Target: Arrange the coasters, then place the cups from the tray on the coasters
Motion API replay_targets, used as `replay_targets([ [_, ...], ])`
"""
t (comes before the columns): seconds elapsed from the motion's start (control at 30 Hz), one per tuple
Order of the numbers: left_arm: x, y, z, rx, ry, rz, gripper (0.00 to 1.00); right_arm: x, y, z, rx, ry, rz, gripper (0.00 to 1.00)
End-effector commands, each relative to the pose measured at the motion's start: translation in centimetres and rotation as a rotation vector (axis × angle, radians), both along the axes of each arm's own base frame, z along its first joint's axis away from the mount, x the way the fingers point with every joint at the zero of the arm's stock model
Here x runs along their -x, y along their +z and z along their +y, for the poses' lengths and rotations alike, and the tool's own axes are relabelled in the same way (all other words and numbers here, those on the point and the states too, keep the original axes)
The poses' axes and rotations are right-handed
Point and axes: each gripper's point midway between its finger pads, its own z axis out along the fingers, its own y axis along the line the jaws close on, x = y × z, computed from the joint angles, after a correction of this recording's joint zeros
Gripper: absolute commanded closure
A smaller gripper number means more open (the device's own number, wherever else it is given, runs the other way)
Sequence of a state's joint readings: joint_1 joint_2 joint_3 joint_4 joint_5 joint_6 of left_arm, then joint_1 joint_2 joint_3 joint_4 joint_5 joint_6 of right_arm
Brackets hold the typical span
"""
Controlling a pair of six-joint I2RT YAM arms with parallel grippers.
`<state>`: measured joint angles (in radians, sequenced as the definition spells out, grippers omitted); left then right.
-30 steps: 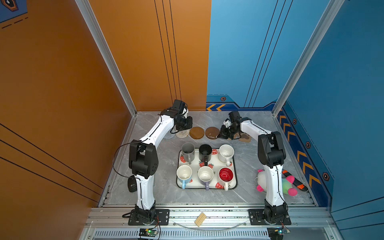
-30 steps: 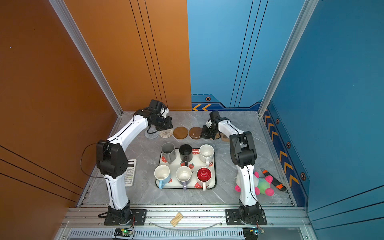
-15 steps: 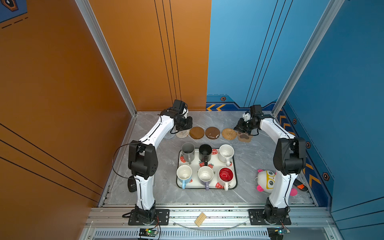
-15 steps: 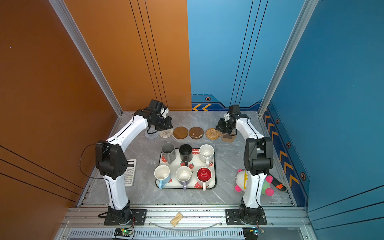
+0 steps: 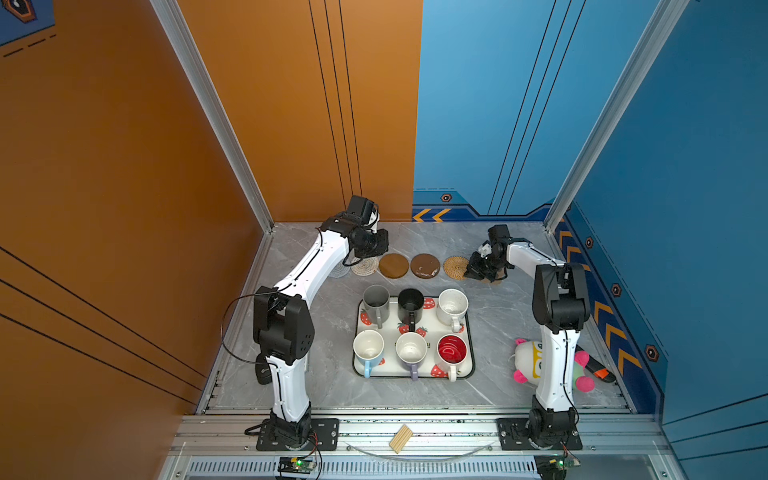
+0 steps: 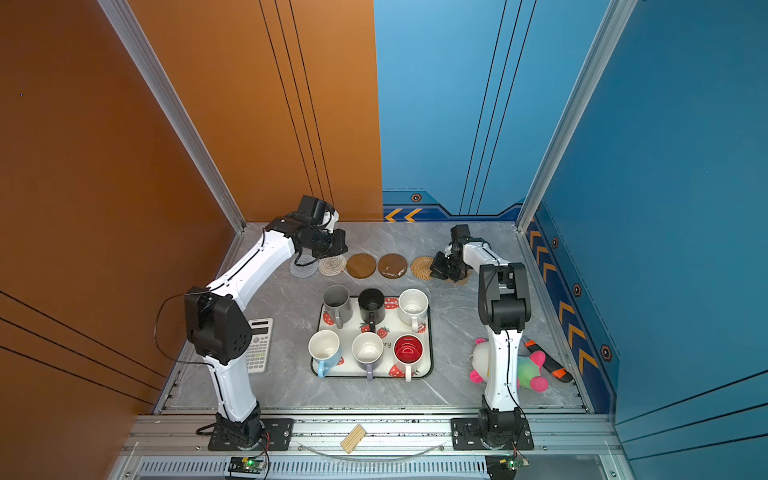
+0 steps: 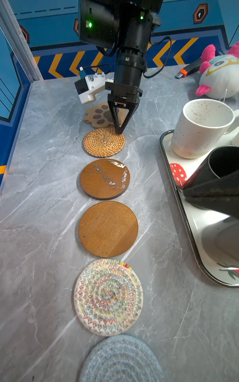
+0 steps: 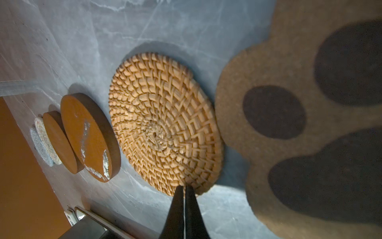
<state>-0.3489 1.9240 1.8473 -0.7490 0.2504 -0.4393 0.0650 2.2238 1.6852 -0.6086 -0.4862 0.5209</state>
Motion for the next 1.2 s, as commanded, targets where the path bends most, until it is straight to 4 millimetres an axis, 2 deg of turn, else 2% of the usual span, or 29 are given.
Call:
replay_targets([
  [0.0,0.2,3.0,-0.1,0.012,0.01,-0.066,1.0,-0.9,-0.1,-0.7,0.027,-0.009,-0.014,1.0],
  [0.4,0.9,3.9,-0.3,0.023,0.002,-0.081,1.0,-1.7,-2.2,0.2,0.003,-0.015,0.011,1.0],
  [0.67,1.1,4.6,-0.1,0.021,0.006,-0.096,1.0,-2.2,-1.9,1.0,-0.013,-0.009,0.002,1.0],
  [0.9,1.2,4.6,-0.5,0.028,-0.004,-0.092,1.0,-2.4,0.9,2.0,-0.044,0.019,-0.048,1.0],
  [0.97,1.3,4.6,-0.5,0.028,-0.005,-0.093,1.0,-2.4,1.9,2.1,-0.052,0.022,-0.064,0.97],
  [1.17,1.6,4.8,-0.8,0.025,-0.008,-0.099,1.0,-4.2,6.7,2.7,-0.095,0.025,-0.167,0.95],
])
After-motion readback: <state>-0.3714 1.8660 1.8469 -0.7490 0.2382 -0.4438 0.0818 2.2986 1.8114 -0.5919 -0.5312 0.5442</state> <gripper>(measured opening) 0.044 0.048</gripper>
